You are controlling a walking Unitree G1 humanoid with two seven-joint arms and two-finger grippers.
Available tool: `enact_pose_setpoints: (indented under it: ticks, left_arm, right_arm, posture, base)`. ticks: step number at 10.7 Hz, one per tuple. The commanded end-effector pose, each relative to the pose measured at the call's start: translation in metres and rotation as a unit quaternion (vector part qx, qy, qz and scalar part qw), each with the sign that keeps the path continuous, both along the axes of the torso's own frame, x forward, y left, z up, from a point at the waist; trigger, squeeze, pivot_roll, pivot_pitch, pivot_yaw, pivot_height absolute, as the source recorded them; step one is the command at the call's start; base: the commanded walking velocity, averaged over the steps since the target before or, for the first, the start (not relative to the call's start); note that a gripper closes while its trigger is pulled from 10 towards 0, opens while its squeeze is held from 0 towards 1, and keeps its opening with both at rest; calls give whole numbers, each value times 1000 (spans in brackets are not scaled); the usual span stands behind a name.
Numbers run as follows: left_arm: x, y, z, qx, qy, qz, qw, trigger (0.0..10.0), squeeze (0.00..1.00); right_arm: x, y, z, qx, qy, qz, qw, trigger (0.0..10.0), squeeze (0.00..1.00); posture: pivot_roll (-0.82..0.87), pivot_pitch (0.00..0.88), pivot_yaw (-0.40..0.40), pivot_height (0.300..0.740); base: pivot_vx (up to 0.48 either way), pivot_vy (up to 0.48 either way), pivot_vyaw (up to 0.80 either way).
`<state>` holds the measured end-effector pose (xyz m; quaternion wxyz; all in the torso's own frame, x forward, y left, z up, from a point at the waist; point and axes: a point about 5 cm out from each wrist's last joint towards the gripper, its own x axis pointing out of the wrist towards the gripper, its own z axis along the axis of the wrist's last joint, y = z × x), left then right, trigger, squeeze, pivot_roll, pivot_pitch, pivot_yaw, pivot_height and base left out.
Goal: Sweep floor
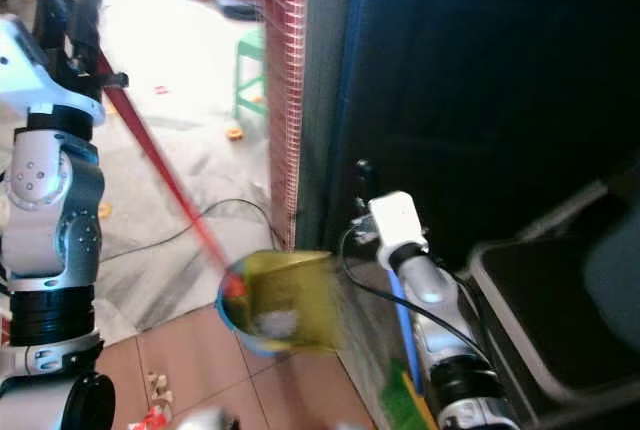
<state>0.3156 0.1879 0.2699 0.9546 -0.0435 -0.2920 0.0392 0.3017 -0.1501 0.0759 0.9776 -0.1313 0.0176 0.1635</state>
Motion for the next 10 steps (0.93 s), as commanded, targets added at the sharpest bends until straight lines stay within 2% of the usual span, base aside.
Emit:
enact_pose_setpoints:
  ticks: [1,4,6,9,10]
  left_arm:
    - [-4,1,15,26,-39,18,999,10000,0]
    - [-5,-3,19,61,-52,40,996,10000,0]
    - [-6,-6,20,80,-61,48,994,10000,0]
    - [-7,-25,19,131,-80,28,988,10000,0]
    - [-8,-27,19,133,-82,26,987,10000,0]
  right_arm:
    - [5,-1,13,-5,-27,4,1000,10000,0]
    - [4,0,13,-7,-24,8,1000,10000,0]
    - [4,1,12,-8,-23,9,1000,10000,0]
    - [4,1,12,-9,-22,10,1000,10000,0]
    - [3,1,12,-10,-22,10,1000,10000,0]
  posture:
    - [-23,0,-44,740]
    - [-23,0,-44,740]
    - [-24,0,-42,740]
    - [-26,0,-41,740]
    - [-26,0,-41,740]
  base:
    - [424,0,0]
    - [381,81,0]
    - [0,0,0]
    - [0,0,0]
    - [0,0,0]
